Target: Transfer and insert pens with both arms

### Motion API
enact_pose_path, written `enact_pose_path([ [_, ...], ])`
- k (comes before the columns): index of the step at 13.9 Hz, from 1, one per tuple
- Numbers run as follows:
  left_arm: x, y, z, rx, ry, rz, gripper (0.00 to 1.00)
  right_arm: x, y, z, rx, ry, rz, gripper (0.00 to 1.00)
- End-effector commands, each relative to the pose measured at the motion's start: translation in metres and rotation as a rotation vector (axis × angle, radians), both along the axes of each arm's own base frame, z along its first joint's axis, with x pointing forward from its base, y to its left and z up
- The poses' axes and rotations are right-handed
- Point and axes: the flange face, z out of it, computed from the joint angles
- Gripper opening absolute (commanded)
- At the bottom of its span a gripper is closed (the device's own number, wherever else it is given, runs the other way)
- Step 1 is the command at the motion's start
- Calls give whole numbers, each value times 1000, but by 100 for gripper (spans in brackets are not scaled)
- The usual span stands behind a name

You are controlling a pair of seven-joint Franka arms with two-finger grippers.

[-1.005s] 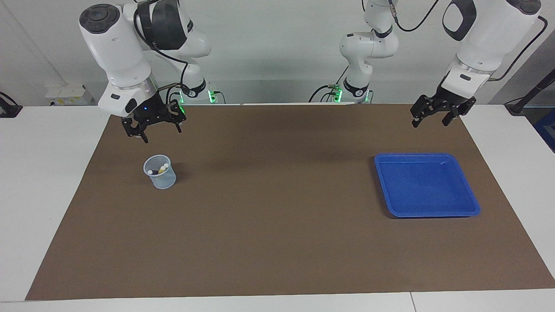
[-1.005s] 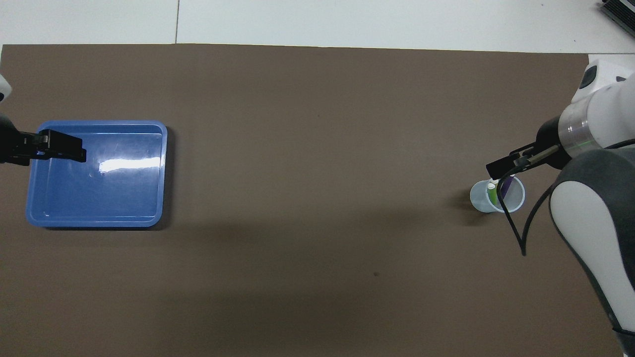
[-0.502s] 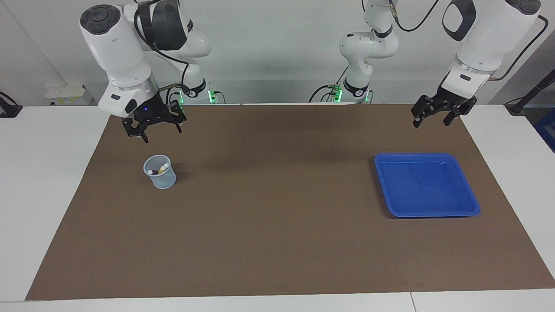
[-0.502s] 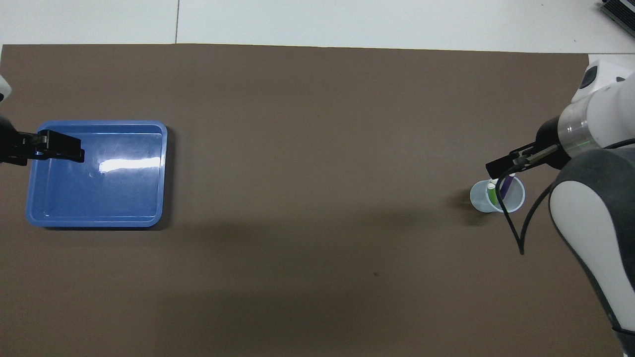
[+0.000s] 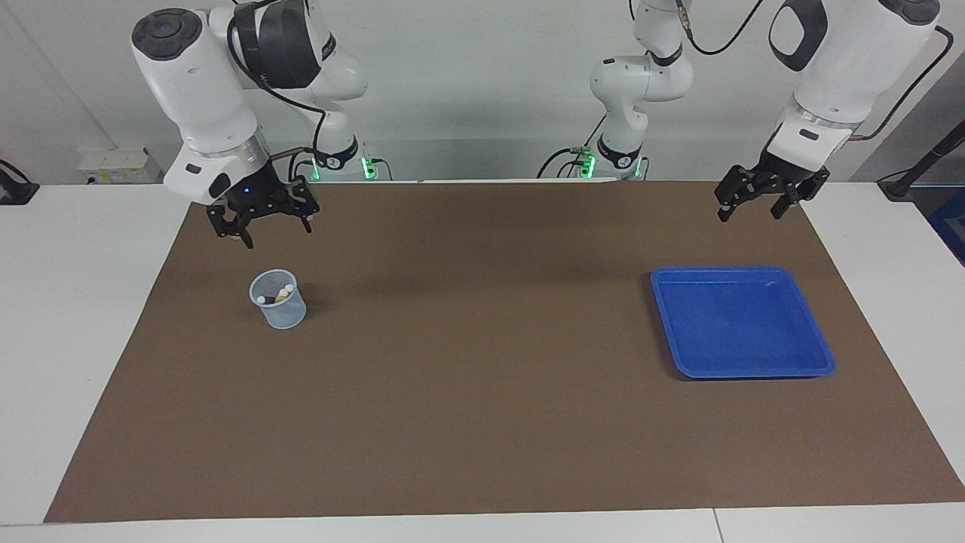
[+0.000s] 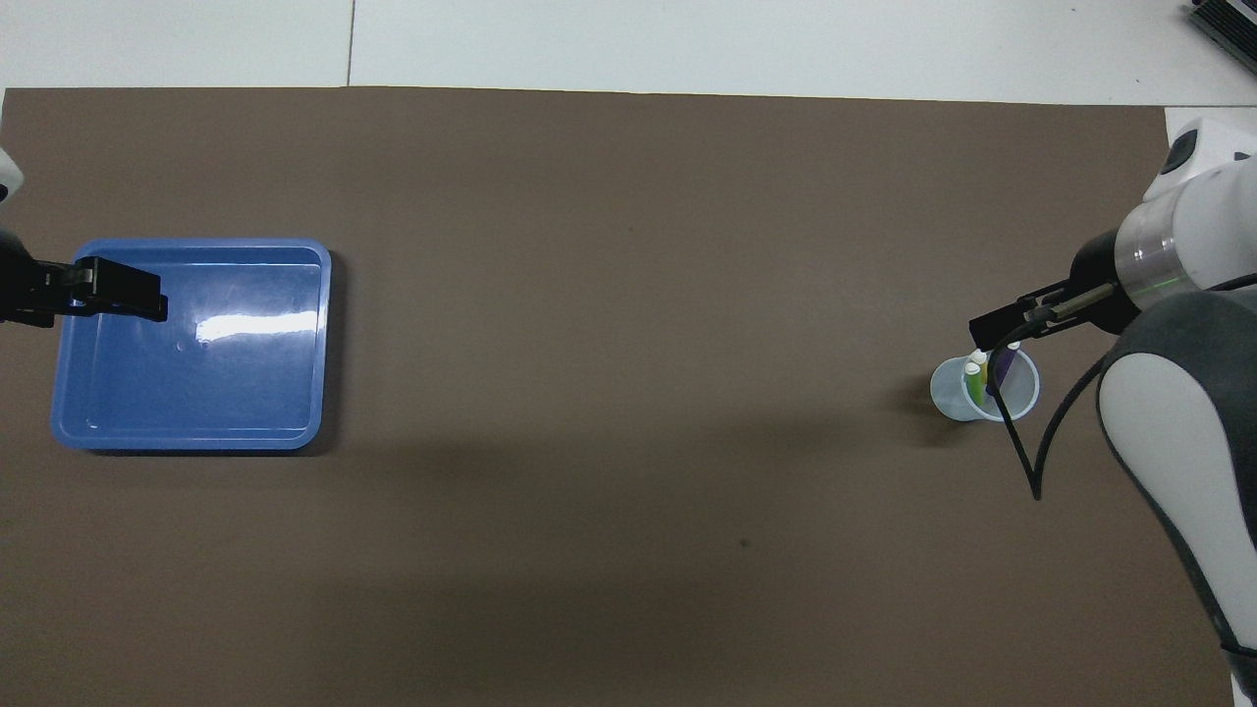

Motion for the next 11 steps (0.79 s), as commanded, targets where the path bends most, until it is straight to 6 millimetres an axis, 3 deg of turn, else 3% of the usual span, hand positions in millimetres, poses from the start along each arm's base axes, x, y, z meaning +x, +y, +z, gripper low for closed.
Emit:
enact_pose_path([
  [1,5,-1,4,16,-12,-12,100,-2,1,4,18,10,-21,100],
  [8,5,-1,5,18,-16,-12,100,-5,-4,9,17,18,-38,100],
  [11,5,0,5,19,-17,-10,100,-6,-8,18,15,27,-152,100],
])
